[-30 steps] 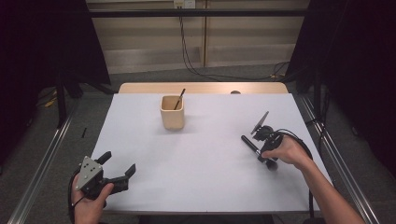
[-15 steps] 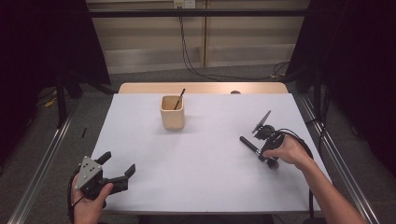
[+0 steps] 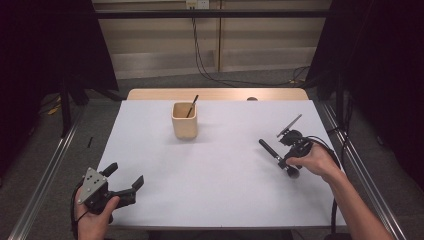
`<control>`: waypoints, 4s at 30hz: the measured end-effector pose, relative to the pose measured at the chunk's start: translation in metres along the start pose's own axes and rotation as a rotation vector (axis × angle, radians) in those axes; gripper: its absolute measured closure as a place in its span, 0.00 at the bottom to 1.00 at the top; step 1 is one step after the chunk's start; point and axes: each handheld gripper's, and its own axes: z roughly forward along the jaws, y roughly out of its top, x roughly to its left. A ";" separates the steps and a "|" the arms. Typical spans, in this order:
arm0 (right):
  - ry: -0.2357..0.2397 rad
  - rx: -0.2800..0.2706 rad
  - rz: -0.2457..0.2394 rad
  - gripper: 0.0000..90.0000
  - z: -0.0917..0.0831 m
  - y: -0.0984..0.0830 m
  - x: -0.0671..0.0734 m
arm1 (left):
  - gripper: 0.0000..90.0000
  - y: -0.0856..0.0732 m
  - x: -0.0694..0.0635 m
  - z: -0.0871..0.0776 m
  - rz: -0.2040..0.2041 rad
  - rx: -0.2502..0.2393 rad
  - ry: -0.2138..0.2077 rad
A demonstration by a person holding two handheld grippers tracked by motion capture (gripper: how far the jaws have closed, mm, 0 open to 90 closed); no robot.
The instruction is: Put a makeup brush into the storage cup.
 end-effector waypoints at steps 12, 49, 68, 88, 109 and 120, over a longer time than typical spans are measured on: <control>0.049 -0.242 0.039 0.80 -0.025 -0.014 -0.008 | 0.04 0.000 -0.001 -0.002 -0.009 -0.012 -0.003; 0.126 -0.821 0.014 0.79 -0.031 -0.050 -0.003 | 0.03 0.006 -0.011 -0.003 0.018 -0.001 -0.049; 0.242 -0.779 -0.187 0.80 -0.025 -0.027 0.046 | 0.03 0.008 -0.017 -0.003 0.042 -0.001 -0.098; 0.323 -0.719 -0.316 0.80 -0.017 -0.011 0.084 | 0.03 0.025 -0.043 0.012 0.073 0.011 -0.207; 0.357 -0.615 -0.455 0.80 -0.011 0.000 0.115 | 0.02 0.052 -0.079 0.054 0.196 0.067 -0.384; 0.337 -0.539 -0.514 0.79 -0.015 0.010 0.123 | 0.03 0.064 -0.091 0.066 0.201 0.119 -0.458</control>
